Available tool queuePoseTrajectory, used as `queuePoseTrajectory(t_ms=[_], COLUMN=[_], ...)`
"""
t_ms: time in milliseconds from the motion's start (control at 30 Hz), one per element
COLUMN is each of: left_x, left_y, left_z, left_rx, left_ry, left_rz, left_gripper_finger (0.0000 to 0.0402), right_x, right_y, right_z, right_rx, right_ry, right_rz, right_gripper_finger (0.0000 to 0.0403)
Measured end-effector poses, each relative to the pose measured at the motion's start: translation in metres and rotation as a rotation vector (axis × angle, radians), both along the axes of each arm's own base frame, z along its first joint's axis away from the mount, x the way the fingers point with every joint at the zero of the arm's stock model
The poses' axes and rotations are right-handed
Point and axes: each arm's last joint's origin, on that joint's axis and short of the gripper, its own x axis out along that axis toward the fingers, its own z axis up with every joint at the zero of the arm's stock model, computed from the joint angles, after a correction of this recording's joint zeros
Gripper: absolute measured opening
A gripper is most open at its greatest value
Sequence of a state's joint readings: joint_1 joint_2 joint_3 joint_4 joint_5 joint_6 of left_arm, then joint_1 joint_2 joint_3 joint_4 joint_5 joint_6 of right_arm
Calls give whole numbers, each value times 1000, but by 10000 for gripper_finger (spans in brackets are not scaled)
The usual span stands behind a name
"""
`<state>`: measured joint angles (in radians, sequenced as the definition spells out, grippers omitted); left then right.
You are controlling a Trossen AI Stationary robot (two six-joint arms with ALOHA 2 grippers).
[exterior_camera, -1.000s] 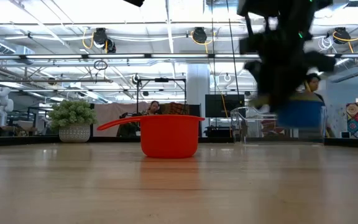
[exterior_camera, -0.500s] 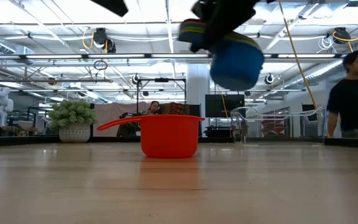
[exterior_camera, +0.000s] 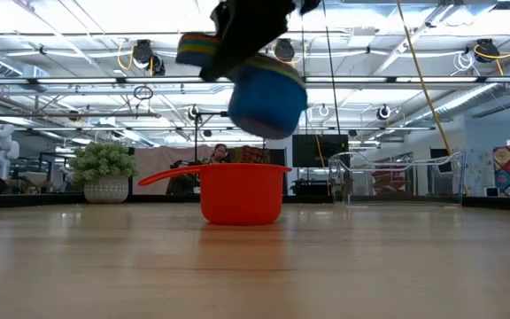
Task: Nest measuring cups in basket
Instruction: Stack the measuring cups on top of the orange measuring cup
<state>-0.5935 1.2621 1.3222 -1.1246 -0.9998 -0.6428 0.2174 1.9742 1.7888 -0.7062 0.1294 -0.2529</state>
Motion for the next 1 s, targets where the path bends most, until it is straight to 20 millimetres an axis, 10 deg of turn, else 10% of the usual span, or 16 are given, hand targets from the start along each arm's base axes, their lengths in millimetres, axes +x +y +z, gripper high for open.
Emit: queuePoseTrajectory(t_ms=[1000], left_x=[-6], left_y=[-8], left_z=[-21], left_rx=[20], left_ry=[-48], left_rz=[30], left_gripper_finger=[179], right_x=[26], right_y=[-15], right_z=[-49], right_rx=[145], right_ry=[86], right_rz=[-51], right_gripper_finger=[145])
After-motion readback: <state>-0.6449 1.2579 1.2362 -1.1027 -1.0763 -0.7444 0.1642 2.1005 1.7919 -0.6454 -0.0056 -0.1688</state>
